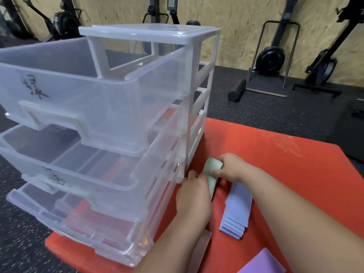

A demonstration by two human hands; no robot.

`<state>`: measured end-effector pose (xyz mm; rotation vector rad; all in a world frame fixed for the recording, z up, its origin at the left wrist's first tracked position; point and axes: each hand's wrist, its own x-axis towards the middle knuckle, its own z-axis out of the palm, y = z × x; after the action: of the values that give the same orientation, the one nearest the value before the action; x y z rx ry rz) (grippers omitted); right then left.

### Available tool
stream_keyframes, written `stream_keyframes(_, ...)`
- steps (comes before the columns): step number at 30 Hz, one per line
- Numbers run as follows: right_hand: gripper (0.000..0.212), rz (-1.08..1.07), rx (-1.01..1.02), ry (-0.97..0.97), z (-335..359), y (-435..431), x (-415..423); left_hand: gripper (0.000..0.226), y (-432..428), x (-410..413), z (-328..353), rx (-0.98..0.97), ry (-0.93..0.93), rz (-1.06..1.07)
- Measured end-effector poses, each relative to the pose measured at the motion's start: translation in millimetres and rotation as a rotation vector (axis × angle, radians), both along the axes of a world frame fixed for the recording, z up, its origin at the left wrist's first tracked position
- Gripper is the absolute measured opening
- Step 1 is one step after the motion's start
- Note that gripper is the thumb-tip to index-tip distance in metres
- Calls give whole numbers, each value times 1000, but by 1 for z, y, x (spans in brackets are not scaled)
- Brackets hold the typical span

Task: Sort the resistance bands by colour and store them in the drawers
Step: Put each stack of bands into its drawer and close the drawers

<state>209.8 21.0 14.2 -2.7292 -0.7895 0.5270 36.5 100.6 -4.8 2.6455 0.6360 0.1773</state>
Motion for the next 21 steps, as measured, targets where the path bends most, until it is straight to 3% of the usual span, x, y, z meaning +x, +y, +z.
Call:
stream_keyframes(5, 43, -48, 101, -31, 7, -2, -17, 33, -2, -4, -4, -78, -111, 54)
stream_keyframes(11, 43, -17, 441, -24, 26, -20, -60, 75, 0, -11, 5, -290, -310, 15)
stream_keyframes(16, 46, -18, 695, -31, 57, -40, -100, 60, -6, -34, 30, -523, -490, -67)
stream_keyframes(21, 50, -85, 922, 49, 104, -61, -133, 63, -21, -55, 76, -507, -611, -98)
